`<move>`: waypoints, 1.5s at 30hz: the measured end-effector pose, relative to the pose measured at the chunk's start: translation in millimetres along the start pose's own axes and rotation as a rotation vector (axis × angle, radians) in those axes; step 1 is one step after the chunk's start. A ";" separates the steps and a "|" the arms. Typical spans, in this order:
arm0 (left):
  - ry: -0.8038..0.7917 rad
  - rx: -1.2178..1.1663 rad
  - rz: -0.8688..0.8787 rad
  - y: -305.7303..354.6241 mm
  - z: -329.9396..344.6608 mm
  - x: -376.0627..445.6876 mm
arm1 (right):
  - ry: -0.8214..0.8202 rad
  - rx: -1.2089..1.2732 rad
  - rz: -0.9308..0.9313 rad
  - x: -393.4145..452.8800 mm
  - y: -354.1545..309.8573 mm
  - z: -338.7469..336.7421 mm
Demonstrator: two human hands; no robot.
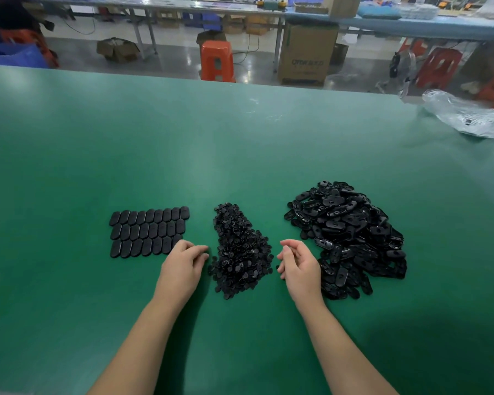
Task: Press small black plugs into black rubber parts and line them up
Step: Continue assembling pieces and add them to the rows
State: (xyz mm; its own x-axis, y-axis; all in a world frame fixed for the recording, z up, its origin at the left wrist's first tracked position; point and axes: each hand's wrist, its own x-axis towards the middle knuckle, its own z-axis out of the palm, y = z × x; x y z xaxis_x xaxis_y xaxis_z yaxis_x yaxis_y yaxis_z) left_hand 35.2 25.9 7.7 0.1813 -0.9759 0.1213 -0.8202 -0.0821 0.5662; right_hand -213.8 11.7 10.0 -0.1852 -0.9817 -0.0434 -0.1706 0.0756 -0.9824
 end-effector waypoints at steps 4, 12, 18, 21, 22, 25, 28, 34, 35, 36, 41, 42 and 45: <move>0.042 -0.004 -0.015 4.2 5.2 -2.2 | -0.012 -0.027 -0.006 -0.1 0.4 -0.6; 0.152 0.141 -0.154 30.8 16.1 9.9 | -0.019 -0.078 -0.004 -0.9 0.5 -0.8; 0.241 0.045 -0.115 30.9 19.2 4.2 | -0.053 -0.124 0.013 -1.5 -3.2 0.4; 0.266 -0.012 -0.095 31.1 19.7 1.1 | -0.096 -0.251 -0.032 2.9 -12.0 -7.2; 0.270 -0.028 -0.090 31.2 20.1 1.0 | -0.092 -0.352 -0.070 7.2 -16.5 -13.6; 0.256 -0.058 -0.086 31.3 22.6 1.8 | -0.022 -0.785 -0.169 26.6 -33.7 -41.1; 0.249 -0.088 -0.036 28.6 23.8 2.6 | -0.003 -1.074 -0.113 45.2 -44.4 -65.1; 0.264 -0.167 -0.028 25.1 22.5 4.6 | -0.072 -1.310 -0.033 60.1 -41.5 -82.0; 0.261 -0.171 -0.029 25.0 22.4 5.0 | -0.088 -1.306 -0.022 61.2 -40.5 -83.3; 0.256 -0.174 -0.032 24.8 22.4 5.3 | -0.100 -1.296 -0.013 61.8 -39.7 -84.2; 0.257 -0.182 -0.045 23.7 22.7 6.5 | -0.092 -1.227 -0.025 61.6 -36.8 -84.9; 0.259 -0.186 -0.046 23.6 22.6 6.6 | -0.096 -1.218 -0.026 61.7 -36.4 -85.3; 0.265 -0.201 -0.048 23.8 21.9 6.4 | -0.096 -1.177 -0.049 60.9 -37.8 -87.6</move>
State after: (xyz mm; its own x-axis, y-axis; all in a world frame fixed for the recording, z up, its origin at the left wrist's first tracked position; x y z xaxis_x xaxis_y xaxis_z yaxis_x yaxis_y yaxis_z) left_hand 4.9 13.2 4.1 0.3735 -0.8833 0.2835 -0.6887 -0.0593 0.7226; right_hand -303.4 -35.6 60.4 -0.0889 -0.9933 -0.0733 -0.9715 0.1027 -0.2136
